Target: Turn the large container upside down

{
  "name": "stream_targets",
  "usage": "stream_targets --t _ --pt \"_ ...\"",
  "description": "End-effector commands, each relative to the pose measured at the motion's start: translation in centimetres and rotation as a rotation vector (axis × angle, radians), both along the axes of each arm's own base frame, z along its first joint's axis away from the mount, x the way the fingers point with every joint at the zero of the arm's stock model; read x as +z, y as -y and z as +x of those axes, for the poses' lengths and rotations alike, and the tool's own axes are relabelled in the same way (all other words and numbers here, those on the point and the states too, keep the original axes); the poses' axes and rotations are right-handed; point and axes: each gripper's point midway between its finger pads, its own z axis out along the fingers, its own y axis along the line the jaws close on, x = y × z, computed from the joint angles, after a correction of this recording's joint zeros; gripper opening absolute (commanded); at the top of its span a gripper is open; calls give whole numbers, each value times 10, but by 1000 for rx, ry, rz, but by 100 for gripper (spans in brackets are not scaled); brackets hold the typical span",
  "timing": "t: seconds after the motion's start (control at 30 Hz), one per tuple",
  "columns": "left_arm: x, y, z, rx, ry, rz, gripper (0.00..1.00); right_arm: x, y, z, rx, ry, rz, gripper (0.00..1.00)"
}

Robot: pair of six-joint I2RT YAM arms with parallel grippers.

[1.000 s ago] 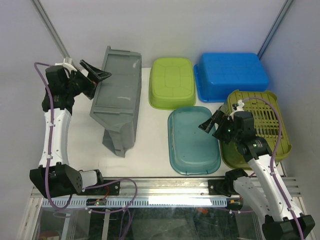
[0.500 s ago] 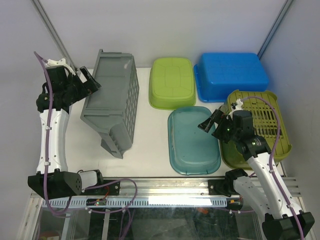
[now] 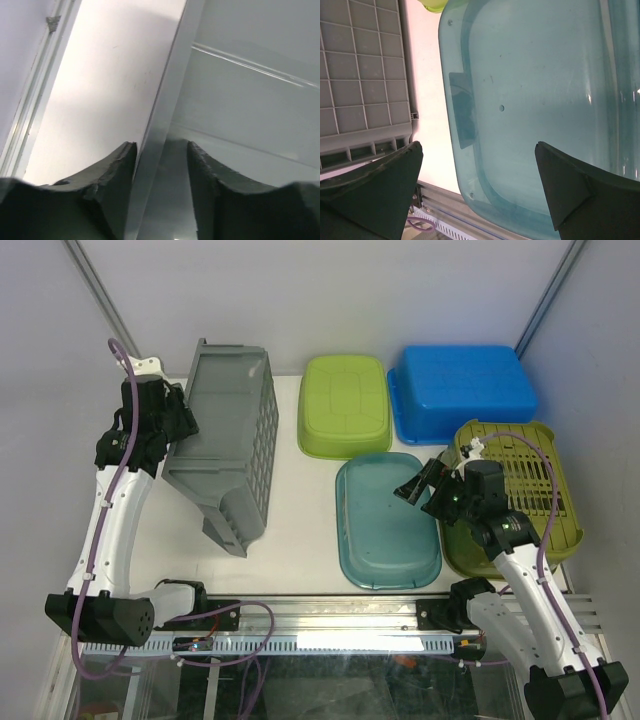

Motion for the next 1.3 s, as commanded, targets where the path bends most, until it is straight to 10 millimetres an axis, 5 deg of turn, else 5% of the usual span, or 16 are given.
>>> stream_targets --t 0.0,0.1,0.27,0.37,0.53,0.67,0.97,1.27 --pt "-9 -12 0 42 -27 57 37 12 -9 5 31 53 47 99" --pt "-10 -16 0 56 -35 75 24 24 -32 3 136 111 154 97" --pt "-17 -16 -2 50 -54 76 0 80 -91 -14 400 414 337 93" --pt "-20 -12 -2 38 -61 62 0 102 -134 -32 567 562 327 91" --pt "-20 -6 -3 19 -61 33 0 99 -235 -86 869 753 216 90" --pt "-21 -3 -4 6 -68 21 0 89 -289 -103 944 963 168 89" --pt "-30 5 -7 -15 -105 -20 0 54 -349 -84 894 1120 149 79" --pt "-36 12 -6 -36 -127 -53 0 25 -375 -65 782 1185 144 77"
